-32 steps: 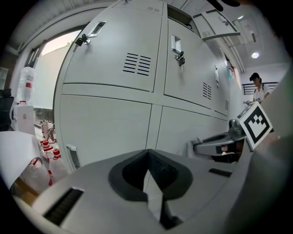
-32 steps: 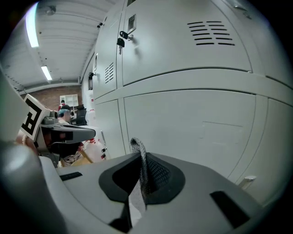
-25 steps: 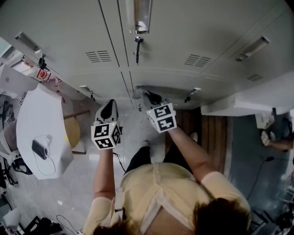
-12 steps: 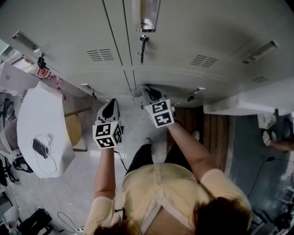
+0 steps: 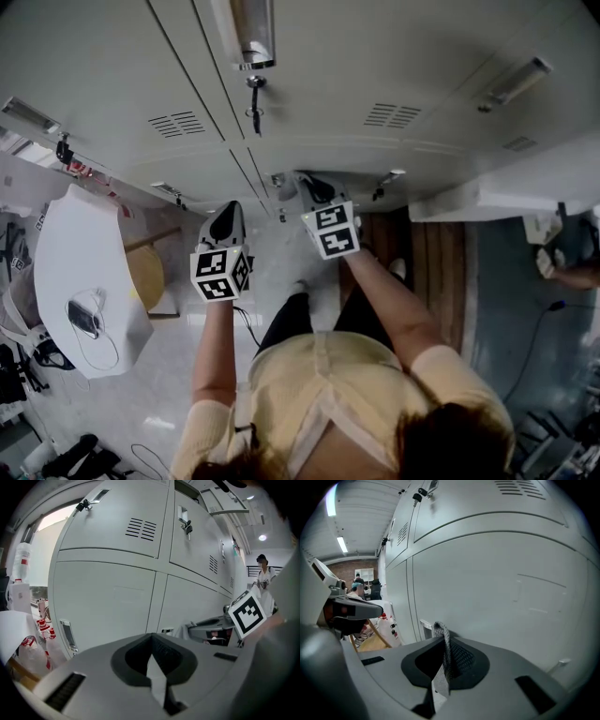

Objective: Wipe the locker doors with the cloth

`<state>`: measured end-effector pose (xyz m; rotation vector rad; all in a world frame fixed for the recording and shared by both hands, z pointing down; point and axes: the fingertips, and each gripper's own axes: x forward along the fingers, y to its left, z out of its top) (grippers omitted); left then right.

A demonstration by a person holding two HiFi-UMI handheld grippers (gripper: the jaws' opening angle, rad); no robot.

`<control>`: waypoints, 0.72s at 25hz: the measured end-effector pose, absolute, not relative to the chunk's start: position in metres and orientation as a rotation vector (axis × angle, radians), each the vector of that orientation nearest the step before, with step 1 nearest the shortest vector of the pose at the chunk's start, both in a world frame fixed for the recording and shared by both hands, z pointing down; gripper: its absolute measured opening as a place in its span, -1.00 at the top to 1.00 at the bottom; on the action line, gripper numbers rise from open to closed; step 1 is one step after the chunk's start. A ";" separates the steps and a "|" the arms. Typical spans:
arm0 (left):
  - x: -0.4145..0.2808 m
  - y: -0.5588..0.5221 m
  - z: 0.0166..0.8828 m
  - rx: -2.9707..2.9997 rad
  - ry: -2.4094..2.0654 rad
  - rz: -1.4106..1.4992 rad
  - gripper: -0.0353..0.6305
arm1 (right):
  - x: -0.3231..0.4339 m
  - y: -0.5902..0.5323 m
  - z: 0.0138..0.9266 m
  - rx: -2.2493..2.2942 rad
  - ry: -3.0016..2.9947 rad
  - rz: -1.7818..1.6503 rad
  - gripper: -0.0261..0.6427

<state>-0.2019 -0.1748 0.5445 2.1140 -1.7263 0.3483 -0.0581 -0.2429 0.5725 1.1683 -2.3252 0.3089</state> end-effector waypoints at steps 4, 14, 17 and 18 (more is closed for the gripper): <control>-0.187 -0.182 0.544 2.149 -1.693 0.362 0.89 | -0.041 -0.245 0.572 1.209 -2.310 0.322 0.88; -0.147 -0.199 0.546 2.218 -1.618 0.383 0.89 | 0.009 -0.250 0.574 1.311 -2.257 0.345 0.88; -0.135 -0.202 0.547 2.235 -1.594 0.387 0.89 | 0.025 -0.250 0.575 1.341 -2.236 0.353 0.88; -0.131 -0.203 0.547 2.241 -1.587 0.389 0.89 | 0.031 -0.251 0.575 1.352 -2.230 0.356 0.88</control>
